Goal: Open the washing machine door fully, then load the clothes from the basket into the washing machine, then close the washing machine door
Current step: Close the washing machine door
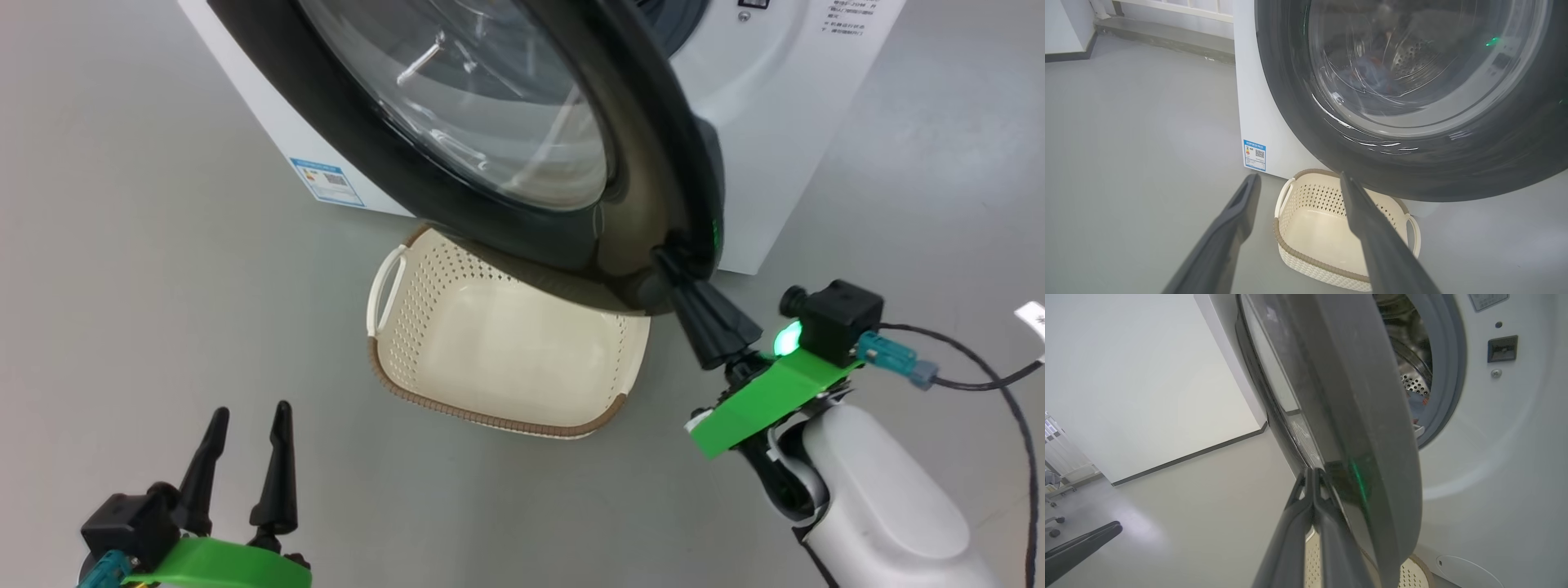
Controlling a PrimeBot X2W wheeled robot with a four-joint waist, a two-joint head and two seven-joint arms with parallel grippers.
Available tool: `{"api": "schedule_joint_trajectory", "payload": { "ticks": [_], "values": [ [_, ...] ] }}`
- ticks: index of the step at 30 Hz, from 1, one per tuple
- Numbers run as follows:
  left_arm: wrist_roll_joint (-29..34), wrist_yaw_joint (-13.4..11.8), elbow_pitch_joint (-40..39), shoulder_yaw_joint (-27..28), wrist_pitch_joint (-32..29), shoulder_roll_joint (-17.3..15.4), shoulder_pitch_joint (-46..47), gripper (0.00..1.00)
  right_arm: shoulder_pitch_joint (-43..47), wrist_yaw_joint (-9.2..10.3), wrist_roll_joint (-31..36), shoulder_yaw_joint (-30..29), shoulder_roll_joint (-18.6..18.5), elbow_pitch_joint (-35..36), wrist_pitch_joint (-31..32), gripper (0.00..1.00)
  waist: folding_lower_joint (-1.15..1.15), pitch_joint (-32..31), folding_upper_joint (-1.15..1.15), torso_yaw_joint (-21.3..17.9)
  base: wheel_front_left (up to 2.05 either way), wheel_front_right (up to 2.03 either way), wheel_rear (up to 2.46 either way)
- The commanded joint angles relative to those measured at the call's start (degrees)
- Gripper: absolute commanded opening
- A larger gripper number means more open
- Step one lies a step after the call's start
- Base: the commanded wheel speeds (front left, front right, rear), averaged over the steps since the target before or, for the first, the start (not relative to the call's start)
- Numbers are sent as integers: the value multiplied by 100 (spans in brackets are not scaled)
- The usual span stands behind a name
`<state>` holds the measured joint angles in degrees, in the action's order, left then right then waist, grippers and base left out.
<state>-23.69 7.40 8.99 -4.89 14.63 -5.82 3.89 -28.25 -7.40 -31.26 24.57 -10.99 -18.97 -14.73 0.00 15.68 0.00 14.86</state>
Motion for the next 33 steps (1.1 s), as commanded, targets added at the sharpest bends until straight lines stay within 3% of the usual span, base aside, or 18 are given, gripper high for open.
{"api": "schedule_joint_trajectory", "payload": {
  "ticks": [1,33],
  "values": [
    [-27,9,-157,182,37,-107,189,100,-138,-9,29,-67,8,164,-27,0,0,37,0,22,0,0,0],
    [-112,9,-449,-238,37,72,968,100,-2130,-9,129,-1416,-669,-547,-27,0,0,1091,0,620,0,0,0]
  ]
}}
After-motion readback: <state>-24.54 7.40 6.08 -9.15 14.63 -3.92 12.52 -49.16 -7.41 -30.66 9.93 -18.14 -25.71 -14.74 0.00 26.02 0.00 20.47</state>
